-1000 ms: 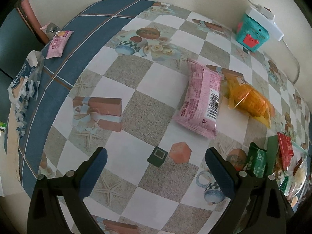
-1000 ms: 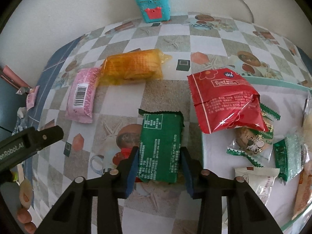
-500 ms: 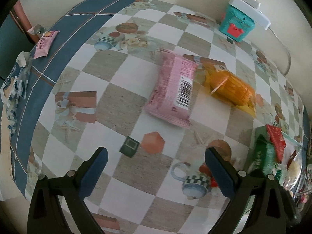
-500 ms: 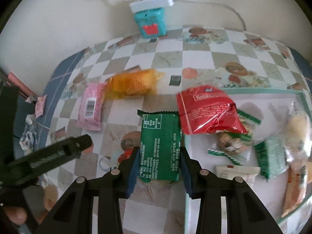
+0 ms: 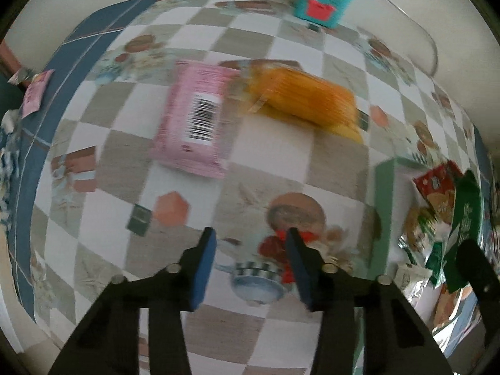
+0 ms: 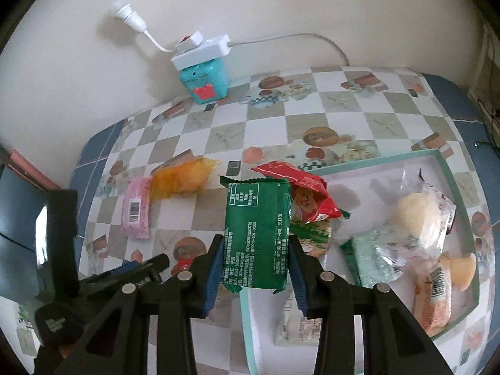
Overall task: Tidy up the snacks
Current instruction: 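Grasp the small red wrapped candy with the left gripper while the right holds the green pack, then carry the green pack and red candy over the tray and open both grippers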
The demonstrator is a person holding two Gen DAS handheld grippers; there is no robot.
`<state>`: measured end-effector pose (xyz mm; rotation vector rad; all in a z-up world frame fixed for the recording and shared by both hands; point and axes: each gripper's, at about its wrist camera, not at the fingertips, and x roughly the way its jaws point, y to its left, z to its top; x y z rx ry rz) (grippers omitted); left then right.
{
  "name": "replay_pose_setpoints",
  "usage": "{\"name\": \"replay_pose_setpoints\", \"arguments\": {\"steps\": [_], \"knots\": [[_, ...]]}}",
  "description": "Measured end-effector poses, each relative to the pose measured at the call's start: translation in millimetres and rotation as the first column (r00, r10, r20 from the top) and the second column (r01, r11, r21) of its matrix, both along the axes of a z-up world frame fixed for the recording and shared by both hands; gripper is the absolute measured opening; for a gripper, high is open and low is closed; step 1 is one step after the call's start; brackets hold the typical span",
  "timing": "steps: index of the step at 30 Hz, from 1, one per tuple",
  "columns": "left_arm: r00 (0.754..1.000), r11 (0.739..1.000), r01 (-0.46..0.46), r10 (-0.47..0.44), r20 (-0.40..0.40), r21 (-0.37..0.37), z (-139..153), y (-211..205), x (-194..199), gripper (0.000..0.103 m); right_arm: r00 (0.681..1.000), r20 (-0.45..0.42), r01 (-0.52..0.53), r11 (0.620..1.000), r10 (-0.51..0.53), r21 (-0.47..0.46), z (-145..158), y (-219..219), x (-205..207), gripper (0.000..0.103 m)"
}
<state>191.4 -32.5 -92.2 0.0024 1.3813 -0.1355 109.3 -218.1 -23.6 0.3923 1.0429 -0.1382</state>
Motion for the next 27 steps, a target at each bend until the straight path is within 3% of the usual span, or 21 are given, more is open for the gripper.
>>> {"name": "replay_pose_setpoints", "arguments": {"steps": [3,11,12,13,20,27], "knots": [[1.0,0.999,0.028,-0.028,-0.008,-0.018,-2.3,-12.1,-3.4,0.034,1.0,0.001,0.007,1.0,-0.007,0.009,0.8,-6.0,-2.2,0.042],[0.997,0.997,0.071,-0.071,-0.032,0.001,-15.3,-42.7,-3.8,0.027,1.0,0.012,0.025,0.999,-0.025,0.037,3.9,-19.9,-7.4,0.042],[0.997,0.997,0.073,-0.073,-0.035,0.004,-16.8,-44.8,-4.0,0.025,1.0,0.013,0.026,0.999,-0.027,0.04,4.2,-21.4,-8.2,0.042],[0.997,0.997,0.075,-0.075,-0.037,0.012,-18.5,-46.8,-4.2,0.015,0.999,0.014,0.029,0.999,-0.029,0.044,4.6,-23.0,-8.9,0.042],[0.997,0.997,0.078,-0.077,-0.011,0.025,-12.5,-58.4,-10.3,0.014,0.998,0.027,0.046,0.997,-0.048,0.064,9.5,-35.2,-16.3,0.042],[0.997,0.998,0.068,-0.068,0.04,0.002,16.7,-55.4,-18.4,0.014,0.995,0.026,0.097,0.994,-0.098,0.058,16.2,-55.4,-33.0,0.042]]}}
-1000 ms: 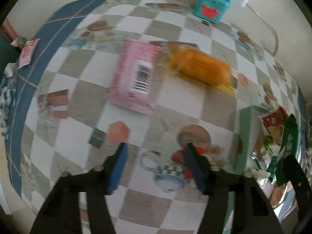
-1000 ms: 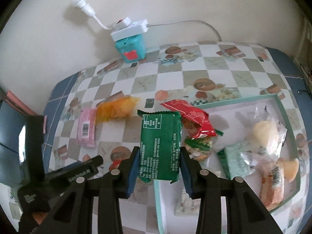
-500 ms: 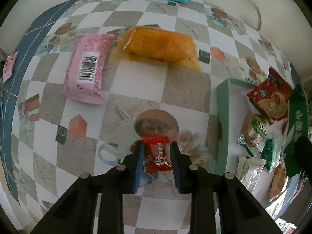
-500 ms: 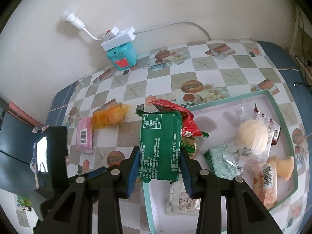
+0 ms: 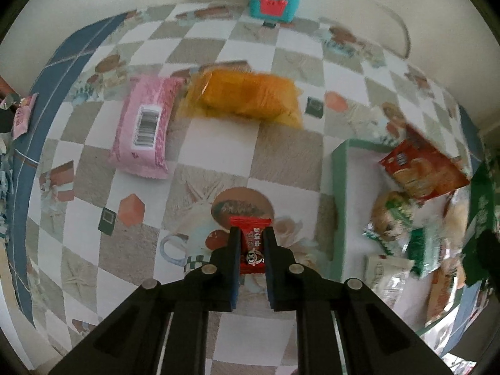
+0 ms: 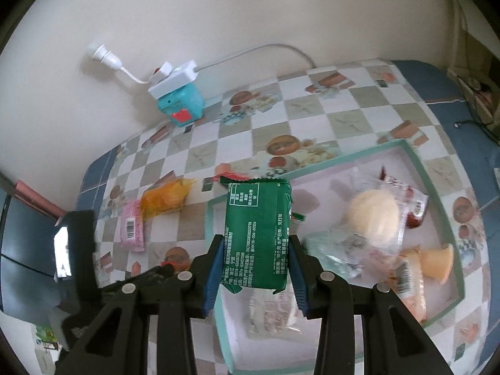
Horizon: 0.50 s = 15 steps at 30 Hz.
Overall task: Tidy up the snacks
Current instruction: 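Carry the green pack and red candy over the tray and open both grippers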
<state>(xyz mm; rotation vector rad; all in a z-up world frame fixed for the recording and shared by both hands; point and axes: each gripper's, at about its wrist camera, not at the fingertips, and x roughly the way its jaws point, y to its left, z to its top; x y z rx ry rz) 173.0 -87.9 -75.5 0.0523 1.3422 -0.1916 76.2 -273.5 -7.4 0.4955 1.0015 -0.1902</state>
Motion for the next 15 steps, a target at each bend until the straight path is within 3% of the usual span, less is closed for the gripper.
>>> {"name": "replay_pose_setpoints", "arguments": {"steps": [8,15], "knots": [[0.994,0.996,0.079,-0.075,0.075,-0.04,34.3,-20.8,-18.0,0.014,0.998,-0.043,0.053,0.999,-0.053,-0.006,-5.7,-19.0,-20.0,0.042],[0.982,0.984,0.176,-0.173,0.07,-0.037,36.0,-53.3,-29.5,0.014,0.992,-0.102,0.075,0.997,-0.076,-0.015,-18.1,-25.2,-32.2,0.042]]}}
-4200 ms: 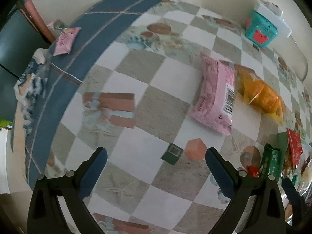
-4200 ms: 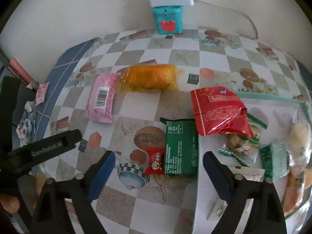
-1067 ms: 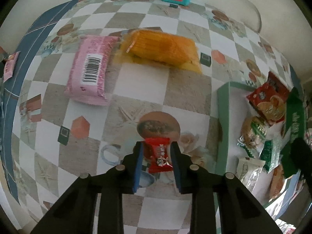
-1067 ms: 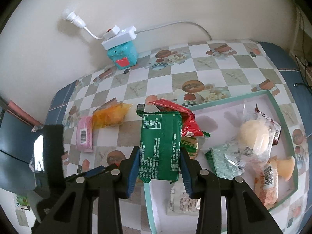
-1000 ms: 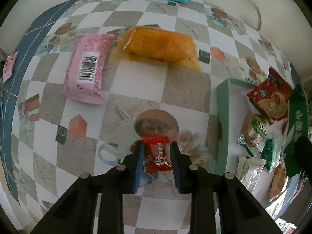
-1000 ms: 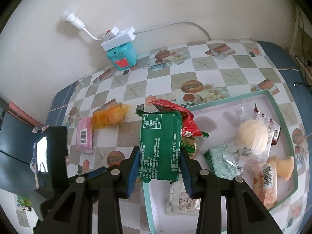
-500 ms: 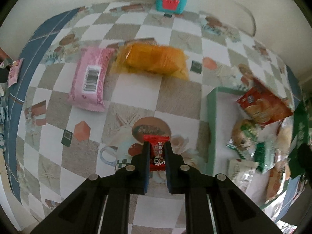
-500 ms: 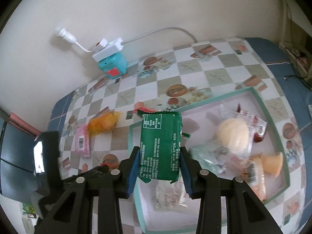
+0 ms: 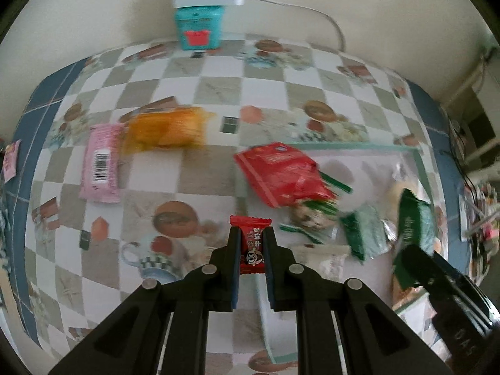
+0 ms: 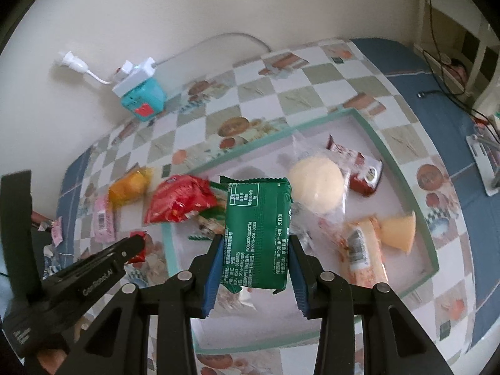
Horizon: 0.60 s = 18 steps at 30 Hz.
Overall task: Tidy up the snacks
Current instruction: 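Carry the green pack and red candy over the tray and open both grippers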
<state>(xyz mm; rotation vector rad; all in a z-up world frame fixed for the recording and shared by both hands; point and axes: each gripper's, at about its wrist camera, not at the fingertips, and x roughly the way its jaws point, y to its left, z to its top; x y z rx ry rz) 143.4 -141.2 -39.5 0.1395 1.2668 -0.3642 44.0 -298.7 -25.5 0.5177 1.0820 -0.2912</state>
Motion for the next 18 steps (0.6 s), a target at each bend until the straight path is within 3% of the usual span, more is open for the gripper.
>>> {"name": "replay_pose_setpoints", "arguments": {"steps": [9,18], "knots": [[0.996,0.995,0.092,-0.092,0.0,0.05,-3.7,-33.4,-16.3,0.015,0.998,-0.067,0.019,1.0,-0.019,-0.001,-13.9,-5.6,-11.7,0.042],[0.993,0.989,0.117,-0.117,-0.005,0.088,-9.2,-44.2,-21.5,0.015,0.995,-0.098,0.032,0.999,-0.031,0.012,-19.2,-8.3,-16.4,0.042]]}}
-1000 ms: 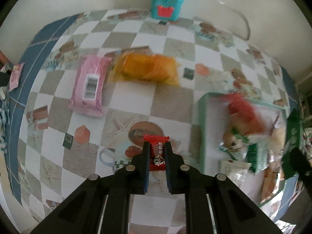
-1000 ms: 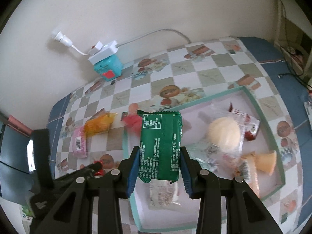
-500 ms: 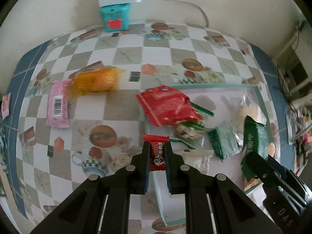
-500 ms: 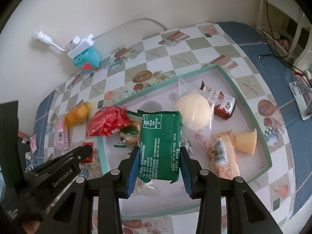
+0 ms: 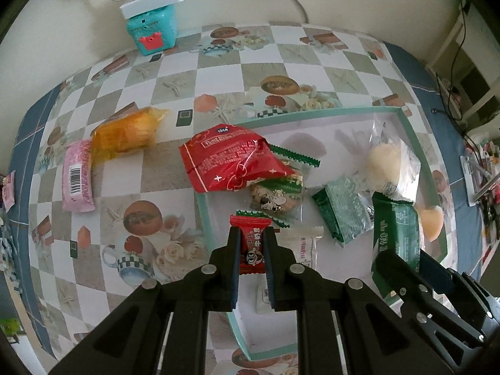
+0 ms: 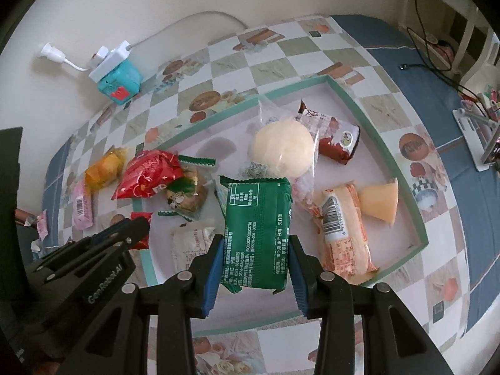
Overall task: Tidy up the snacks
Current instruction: 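Carry the green pack and red candy over the tray and open both grippers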
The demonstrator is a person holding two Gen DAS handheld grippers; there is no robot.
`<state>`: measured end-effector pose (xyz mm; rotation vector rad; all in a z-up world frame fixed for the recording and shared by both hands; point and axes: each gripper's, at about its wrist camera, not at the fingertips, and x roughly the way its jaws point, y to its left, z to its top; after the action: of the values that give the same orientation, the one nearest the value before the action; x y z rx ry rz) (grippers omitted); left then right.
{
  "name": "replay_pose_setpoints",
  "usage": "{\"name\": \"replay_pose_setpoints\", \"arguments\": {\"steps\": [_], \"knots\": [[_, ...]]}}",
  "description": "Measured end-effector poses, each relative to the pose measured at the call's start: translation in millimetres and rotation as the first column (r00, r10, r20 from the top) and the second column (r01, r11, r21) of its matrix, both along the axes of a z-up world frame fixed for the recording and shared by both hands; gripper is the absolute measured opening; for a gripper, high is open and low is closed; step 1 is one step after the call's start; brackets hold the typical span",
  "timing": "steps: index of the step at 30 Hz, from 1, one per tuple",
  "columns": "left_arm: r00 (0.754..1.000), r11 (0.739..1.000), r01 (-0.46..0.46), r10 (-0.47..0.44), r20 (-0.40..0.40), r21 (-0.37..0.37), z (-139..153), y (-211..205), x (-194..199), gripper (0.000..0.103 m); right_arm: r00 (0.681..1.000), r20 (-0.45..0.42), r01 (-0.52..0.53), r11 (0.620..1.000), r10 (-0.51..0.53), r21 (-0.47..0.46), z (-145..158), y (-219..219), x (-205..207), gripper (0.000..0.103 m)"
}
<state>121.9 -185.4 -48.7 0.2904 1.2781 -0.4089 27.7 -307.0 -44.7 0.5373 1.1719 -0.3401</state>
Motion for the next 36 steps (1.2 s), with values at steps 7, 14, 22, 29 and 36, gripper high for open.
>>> {"name": "replay_pose_setpoints", "arguments": {"steps": [7,14,22,29,36], "knots": [[1.0,1.0,-0.003,0.003,0.0,0.023,-3.4,0.1,0.2,0.015,1.0,0.013,0.003,1.0,-0.003,0.007,2.9,-1.7,-1.1,0.042],[1.0,0.999,-0.019,0.019,0.009,0.037,-2.2,1.8,1.1,0.032,1.0,0.022,0.001,1.0,-0.001,0.007,5.2,-3.2,-2.0,0.043],[0.999,0.998,-0.047,0.047,0.017,0.038,0.2,6.4,4.0,0.052,1.0,0.018,-0.001,1.0,0.0,0.003,5.2,-4.9,-2.2,0.043],[0.99,0.99,-0.134,0.133,0.04,0.039,3.1,24.8,12.6,0.066,1.0,0.017,-0.008,1.0,0.009,-0.023,6.4,-4.1,-1.7,0.061],[0.97,0.971,-0.237,0.235,0.062,0.028,6.2,48.3,18.8,0.081,0.999,0.041,-0.026,0.998,0.029,-0.059,12.5,-0.2,-1.1,0.081]]}}
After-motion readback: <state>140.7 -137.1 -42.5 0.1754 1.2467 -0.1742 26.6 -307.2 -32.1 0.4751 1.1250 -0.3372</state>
